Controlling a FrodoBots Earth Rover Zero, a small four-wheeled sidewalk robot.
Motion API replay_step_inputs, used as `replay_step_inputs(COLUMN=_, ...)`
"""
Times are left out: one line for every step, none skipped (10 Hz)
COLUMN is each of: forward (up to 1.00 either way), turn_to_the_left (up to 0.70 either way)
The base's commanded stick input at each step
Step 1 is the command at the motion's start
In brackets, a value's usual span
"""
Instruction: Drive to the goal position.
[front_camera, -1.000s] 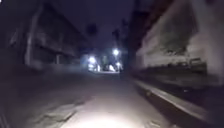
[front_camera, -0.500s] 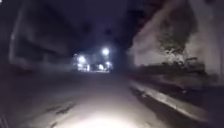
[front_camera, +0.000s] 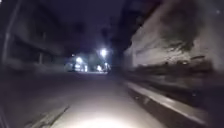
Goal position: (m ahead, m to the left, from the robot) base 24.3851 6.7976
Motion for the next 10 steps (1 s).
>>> replay_step_inputs(forward=0.7, turn_to_the_left=0.0)
replay_step_inputs(forward=0.7, turn_to_the_left=0.0)
replay_step_inputs(forward=0.7, turn_to_the_left=0.0)
replay_step_inputs(forward=0.7, turn_to_the_left=0.0)
replay_step_inputs(forward=0.7, turn_to_the_left=0.0)
replay_step_inputs(forward=0.7, turn_to_the_left=0.0)
replay_step_inputs(forward=0.7, turn_to_the_left=0.0)
replay_step_inputs(forward=0.7, turn_to_the_left=0.0)
replay_step_inputs(forward=0.7, turn_to_the_left=0.0)
replay_step_inputs(forward=0.7, turn_to_the_left=0.0)
